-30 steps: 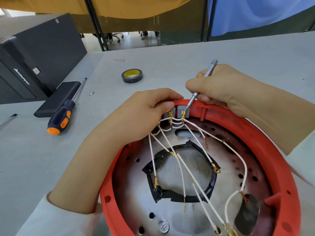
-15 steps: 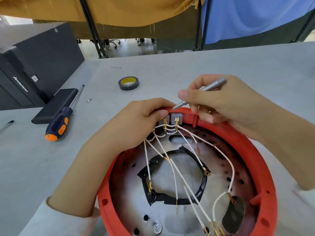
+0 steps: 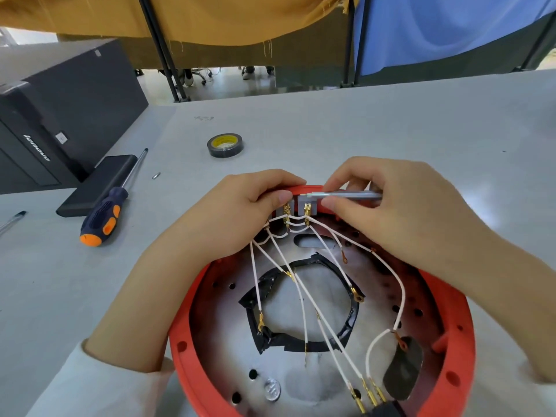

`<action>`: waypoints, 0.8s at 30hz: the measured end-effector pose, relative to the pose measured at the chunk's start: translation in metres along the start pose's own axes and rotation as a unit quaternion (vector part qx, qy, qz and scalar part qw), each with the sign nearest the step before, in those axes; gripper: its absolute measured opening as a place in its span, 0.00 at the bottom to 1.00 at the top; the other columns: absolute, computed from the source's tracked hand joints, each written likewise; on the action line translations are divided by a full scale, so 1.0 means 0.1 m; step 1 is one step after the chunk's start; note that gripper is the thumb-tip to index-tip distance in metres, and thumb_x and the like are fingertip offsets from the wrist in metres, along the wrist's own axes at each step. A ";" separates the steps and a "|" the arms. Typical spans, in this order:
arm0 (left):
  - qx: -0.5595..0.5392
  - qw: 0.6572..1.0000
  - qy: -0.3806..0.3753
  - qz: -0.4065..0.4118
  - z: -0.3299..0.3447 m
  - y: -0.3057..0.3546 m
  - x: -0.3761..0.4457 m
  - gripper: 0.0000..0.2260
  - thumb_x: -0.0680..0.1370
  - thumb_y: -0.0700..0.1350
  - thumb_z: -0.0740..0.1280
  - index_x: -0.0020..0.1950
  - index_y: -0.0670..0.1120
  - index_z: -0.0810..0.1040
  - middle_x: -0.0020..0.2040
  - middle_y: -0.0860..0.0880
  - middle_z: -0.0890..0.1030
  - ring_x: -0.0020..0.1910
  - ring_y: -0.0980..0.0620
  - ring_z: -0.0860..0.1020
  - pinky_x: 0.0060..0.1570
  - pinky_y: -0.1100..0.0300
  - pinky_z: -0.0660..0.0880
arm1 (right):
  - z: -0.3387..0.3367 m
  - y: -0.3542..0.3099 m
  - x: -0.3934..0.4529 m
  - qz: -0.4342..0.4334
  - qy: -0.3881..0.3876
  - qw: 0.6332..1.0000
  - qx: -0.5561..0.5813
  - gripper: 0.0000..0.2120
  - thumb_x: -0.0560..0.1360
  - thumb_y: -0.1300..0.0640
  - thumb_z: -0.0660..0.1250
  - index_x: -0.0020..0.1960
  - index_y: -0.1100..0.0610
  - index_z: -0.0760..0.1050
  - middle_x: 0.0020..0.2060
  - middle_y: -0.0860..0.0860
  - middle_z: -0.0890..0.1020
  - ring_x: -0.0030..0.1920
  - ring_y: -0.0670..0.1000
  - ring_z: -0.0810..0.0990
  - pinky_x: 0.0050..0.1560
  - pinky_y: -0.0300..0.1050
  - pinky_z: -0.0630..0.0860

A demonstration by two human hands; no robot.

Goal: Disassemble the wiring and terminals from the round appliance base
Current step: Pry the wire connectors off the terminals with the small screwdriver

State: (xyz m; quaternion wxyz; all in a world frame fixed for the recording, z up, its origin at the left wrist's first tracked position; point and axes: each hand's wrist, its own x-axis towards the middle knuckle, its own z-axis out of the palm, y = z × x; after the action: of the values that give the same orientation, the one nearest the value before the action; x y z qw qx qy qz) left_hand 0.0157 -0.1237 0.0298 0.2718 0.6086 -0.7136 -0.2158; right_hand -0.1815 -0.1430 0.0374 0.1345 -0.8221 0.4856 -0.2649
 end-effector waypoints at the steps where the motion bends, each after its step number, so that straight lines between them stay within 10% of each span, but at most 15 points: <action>1: 0.001 1.000 0.001 0.001 0.00 0.00 0.00 0.11 0.81 0.46 0.60 0.58 0.59 0.77 0.46 0.67 0.78 0.46 0.74 0.73 0.44 0.82 0.64 | 0.03 0.00 -0.02 -0.006 0.024 0.999 -0.031 0.05 0.70 0.41 0.65 0.44 0.41 0.75 0.35 0.40 0.79 0.39 0.43 0.74 0.37 0.37 0.68; 24: 0.015 1.000 -0.003 0.003 -0.01 -0.02 0.01 0.12 0.81 0.47 0.60 0.61 0.59 0.76 0.47 0.68 0.77 0.46 0.74 0.72 0.45 0.82 0.64 | 0.07 0.02 -0.02 -0.018 0.050 0.993 -0.102 0.06 0.69 0.45 0.64 0.38 0.46 0.74 0.28 0.45 0.77 0.33 0.46 0.73 0.33 0.36 0.65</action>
State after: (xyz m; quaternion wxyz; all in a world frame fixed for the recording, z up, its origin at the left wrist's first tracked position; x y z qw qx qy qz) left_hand 0.0172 -0.1253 0.0294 0.2613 0.6101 -0.7190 -0.2062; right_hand -0.1798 -0.1428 0.0306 0.0211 -0.8260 0.5011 -0.2574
